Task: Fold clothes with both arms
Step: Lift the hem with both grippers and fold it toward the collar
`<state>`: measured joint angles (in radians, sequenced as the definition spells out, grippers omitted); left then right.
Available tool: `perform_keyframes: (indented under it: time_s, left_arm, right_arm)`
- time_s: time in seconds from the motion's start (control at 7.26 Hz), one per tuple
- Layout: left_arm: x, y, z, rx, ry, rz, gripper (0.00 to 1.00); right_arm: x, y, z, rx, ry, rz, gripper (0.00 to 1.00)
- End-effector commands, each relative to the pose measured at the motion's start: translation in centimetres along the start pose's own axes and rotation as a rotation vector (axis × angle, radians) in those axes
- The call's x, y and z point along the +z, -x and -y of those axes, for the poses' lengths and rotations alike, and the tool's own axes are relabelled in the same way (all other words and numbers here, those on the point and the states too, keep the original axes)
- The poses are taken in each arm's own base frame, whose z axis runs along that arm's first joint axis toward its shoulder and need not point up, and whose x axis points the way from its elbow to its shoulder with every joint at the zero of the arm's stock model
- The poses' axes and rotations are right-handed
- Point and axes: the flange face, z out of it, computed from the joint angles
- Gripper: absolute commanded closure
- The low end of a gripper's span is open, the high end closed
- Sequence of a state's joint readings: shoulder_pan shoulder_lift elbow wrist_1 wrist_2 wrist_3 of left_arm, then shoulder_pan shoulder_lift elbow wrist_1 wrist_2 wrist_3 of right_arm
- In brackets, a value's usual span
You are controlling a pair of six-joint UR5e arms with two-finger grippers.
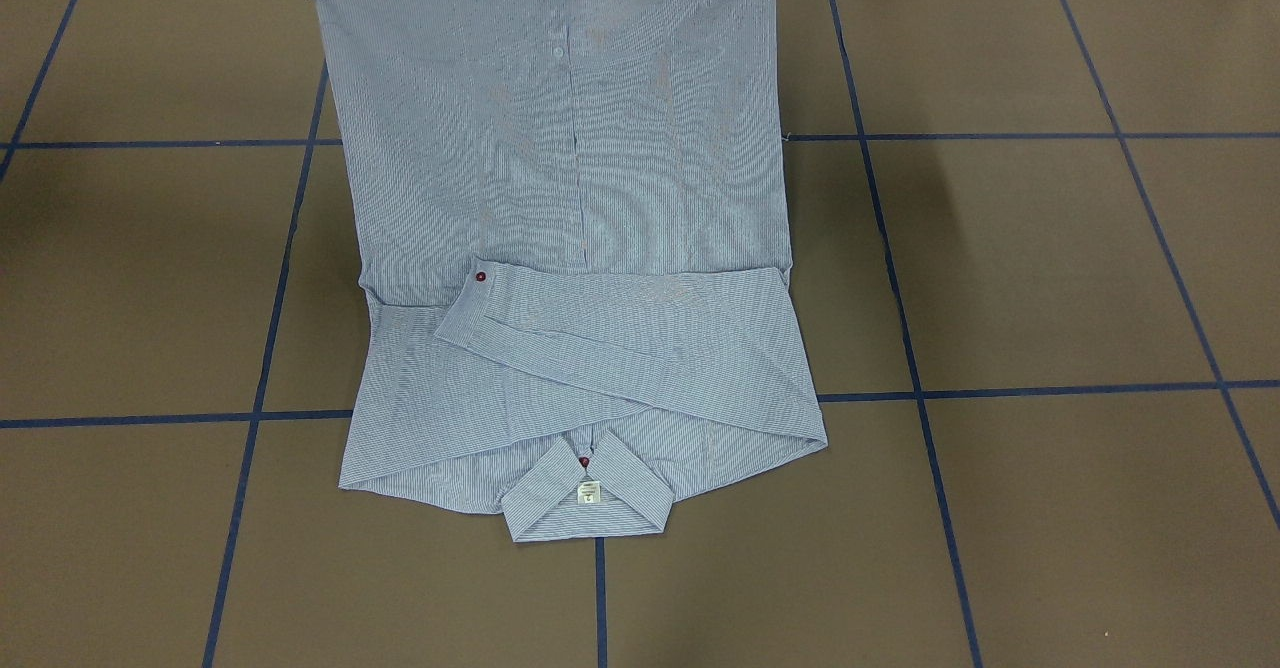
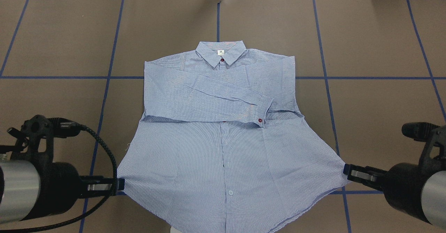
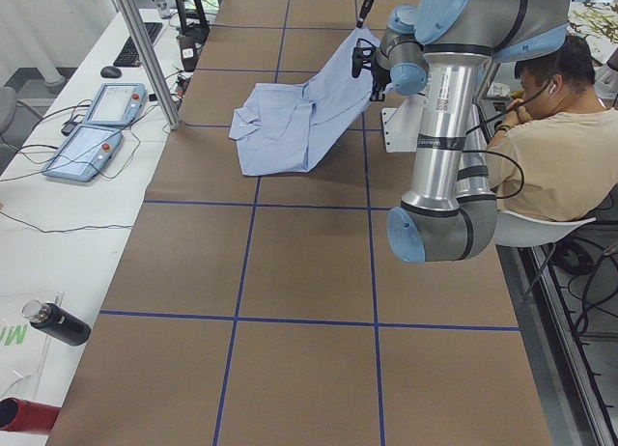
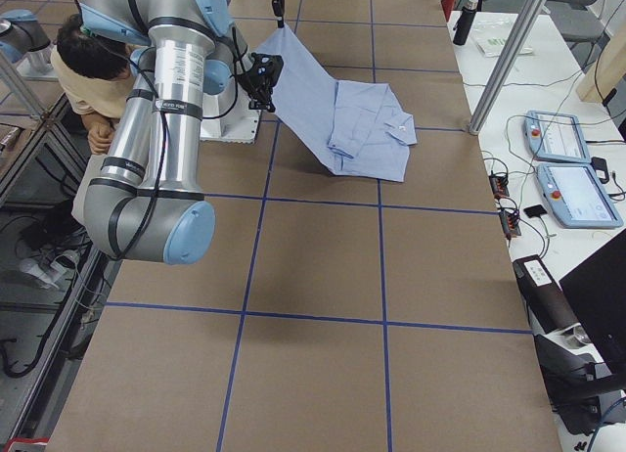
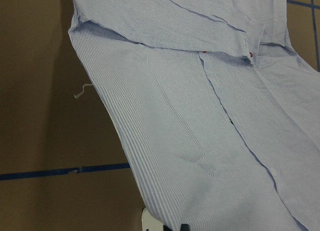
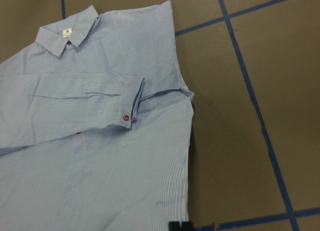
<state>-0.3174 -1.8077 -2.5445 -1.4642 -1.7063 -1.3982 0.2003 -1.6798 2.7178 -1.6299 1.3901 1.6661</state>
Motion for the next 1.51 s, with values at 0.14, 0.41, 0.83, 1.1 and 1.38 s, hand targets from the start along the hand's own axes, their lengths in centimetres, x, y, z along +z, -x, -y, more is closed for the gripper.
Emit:
perform_keyframes:
  time_s: [0.14,0.41,0.83,1.1,1.38]
  left_arm:
    - [7.6,-0.7,16.4,0.002,-0.213,0.194,1.0]
    - [6.6,0.3,22.4,0.002,-0.327,0.246,1.0]
    - [17.2,0.7,29.8,0.011,-0.44,0.273,1.0]
    - [23.1,2.2,33.1,0.029,-0.468,0.314,1.0]
    - [25.7,4.6,33.9,0.112,-0.454,0.343,1.0]
  right_arm:
    - [10.1,5.7,11.7,-0.004,-0.182,-0.092,1.0]
    - [12.9,6.9,19.3,0.019,-0.236,-0.148,1.0]
    - [21.7,10.7,24.5,0.022,-0.26,-0.211,1.0]
    - [26.8,10.6,26.0,0.008,-0.26,-0.212,1.0]
    - [28.7,9.9,27.9,-0.071,-0.244,-0.252,1.0]
